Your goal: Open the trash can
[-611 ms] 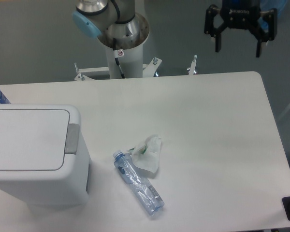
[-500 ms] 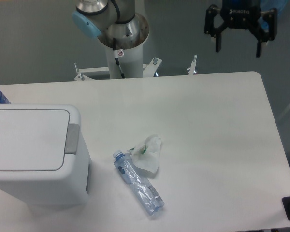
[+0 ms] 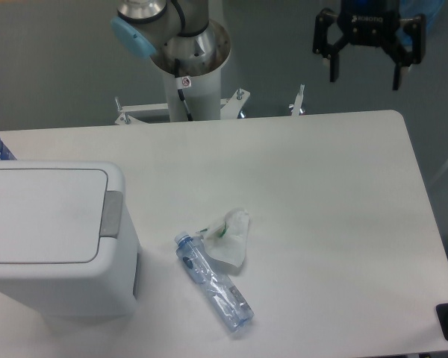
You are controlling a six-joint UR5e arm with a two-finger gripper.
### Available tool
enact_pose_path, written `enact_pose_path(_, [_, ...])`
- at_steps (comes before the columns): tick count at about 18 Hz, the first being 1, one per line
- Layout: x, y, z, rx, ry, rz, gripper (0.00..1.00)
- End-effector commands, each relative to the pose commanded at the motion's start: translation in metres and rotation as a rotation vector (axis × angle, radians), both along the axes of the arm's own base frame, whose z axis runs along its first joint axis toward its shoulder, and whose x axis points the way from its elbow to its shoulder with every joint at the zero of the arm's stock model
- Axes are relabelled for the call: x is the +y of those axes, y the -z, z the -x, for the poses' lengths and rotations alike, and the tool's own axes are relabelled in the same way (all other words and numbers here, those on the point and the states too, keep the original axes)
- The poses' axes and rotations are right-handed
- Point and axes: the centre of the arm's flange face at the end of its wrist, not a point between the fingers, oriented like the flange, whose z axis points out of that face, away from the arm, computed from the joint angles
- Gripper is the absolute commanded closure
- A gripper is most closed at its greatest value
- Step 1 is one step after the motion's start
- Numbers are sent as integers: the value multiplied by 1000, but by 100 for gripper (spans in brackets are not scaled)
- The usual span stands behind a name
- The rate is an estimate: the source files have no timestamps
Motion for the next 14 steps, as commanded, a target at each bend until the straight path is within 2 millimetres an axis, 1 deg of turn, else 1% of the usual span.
enact_pose_path(4, [29,0,-16,-31,-88,-54,0])
enact_pose_path(6, [49,0,-26,-39,-174,-115,0])
enact_pose_path(7, [64,3,-32,-50,-205,-143,0])
enact_pose_path(8, [77,4,-35,-52,-234,-171,0])
enact_pose_path(9, [85,6,-38,-58,-260,-194,0])
enact_pose_path(10, [94,8,-41,-67,-275,-209,0])
enact_pose_path(14, [125,15,-67,-106,-251,-218,0])
